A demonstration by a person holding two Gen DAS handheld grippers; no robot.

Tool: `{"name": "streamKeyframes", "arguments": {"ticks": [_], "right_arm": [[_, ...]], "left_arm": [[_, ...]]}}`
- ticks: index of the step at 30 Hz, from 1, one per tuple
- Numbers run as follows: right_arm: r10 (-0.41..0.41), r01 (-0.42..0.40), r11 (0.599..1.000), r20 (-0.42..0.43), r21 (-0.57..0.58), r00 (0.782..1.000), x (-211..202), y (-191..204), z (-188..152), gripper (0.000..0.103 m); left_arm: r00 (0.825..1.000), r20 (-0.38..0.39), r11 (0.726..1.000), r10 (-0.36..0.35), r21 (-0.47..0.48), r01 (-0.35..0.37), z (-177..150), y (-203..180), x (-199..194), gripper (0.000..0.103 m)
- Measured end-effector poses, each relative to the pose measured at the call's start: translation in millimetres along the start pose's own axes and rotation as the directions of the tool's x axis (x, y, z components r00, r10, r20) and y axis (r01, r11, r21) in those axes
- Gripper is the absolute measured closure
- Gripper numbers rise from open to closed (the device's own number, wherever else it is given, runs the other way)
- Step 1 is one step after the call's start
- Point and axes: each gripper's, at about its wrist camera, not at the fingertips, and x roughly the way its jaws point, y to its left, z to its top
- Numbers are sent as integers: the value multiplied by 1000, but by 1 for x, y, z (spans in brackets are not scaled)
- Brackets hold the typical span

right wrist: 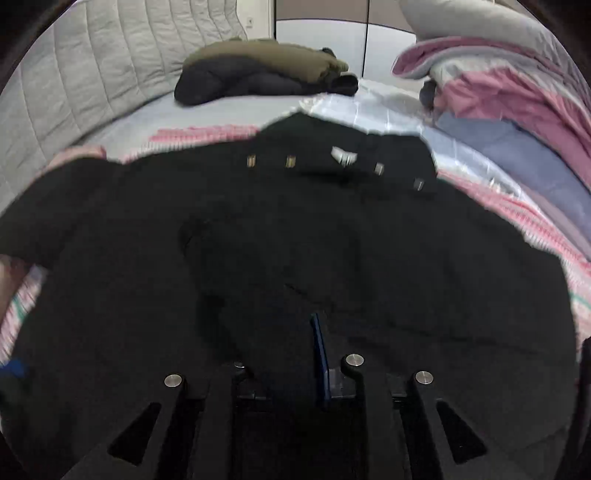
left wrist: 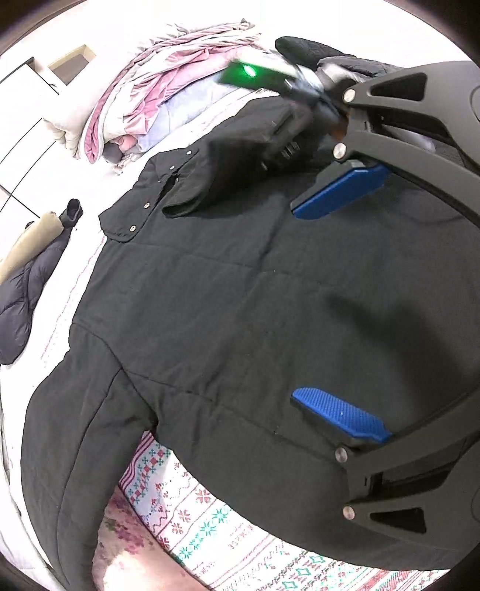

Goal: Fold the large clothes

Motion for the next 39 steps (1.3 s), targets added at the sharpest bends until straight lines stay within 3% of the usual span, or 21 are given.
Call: {"name": "streamKeyframes", "arguments": {"ticks": [3, 7, 10, 13, 14, 16, 19, 22, 24, 26, 27, 28, 31, 34, 37, 39], "right_arm": [[39, -39, 999, 37, 5, 999, 1, -6, -7, 73], [154, -155, 980, 14, 122, 988, 2, -13, 2, 46], [318, -320, 928, 42, 192, 947, -14, -7, 6, 40], [440, -443, 888, 49, 119, 896, -36, 13, 3, 32], [433, -436, 897, 54, 77, 900, -45, 17, 1, 32], [358, -365, 929, 108, 58, 927, -62, 8, 0, 32], [209, -228, 956, 115, 185, 971, -63, -47, -1, 32], [71, -100, 928, 92, 359, 993, -56, -123, -16, 32], [-65, 48, 896, 23, 442, 998, -44, -165, -38, 32], [-56, 64, 877, -31, 475, 998, -22, -183, -60, 31], [-79, 58, 892, 27, 448, 997, -21, -179, -69, 31], [-107, 86, 905, 26, 417, 994, -21, -172, -69, 31], [-153, 166, 900, -64, 402, 986, -31, -155, -56, 31], [-30, 22, 890, 10, 455, 999, -64, -127, -51, 31], [-45, 23, 910, 41, 414, 998, -100, -86, -52, 30], [-35, 5, 932, 77, 362, 996, -120, -53, -55, 24]], "left_arm": [[1000, -14, 1000, -14, 0, 14, -1, -3, 1, 10], [997, -62, 999, -38, 8, 38, -3, -10, 10, 10], [998, -46, 999, -32, 8, 33, -3, -8, 7, 10], [999, -32, 1000, -21, -11, 20, -1, -3, 5, 10], [999, -33, 1000, -19, -16, 18, -2, -1, 5, 10], [999, -40, 1000, -16, -27, 15, -2, 1, 7, 10], [998, -49, 999, -26, -31, 25, -2, 0, 8, 10], [998, -47, 1000, -30, 2, 30, -4, -9, 8, 11], [999, -47, 999, -26, 22, 27, -4, -14, 8, 10], [999, -46, 999, -16, 31, 17, -5, -18, 10, 10], [999, -44, 999, -12, 36, 13, -6, -19, 11, 10], [999, -39, 999, 1, 50, 1, -7, -21, 11, 11], [997, 12, 991, 77, 112, -78, -10, -29, 9, 11], [984, 91, 969, 155, 181, -170, -11, -37, 2, 10], [962, 176, 946, 210, 213, -246, -10, -38, -8, 10], [958, 188, 942, 216, 219, -255, -8, -34, -11, 10]]}}
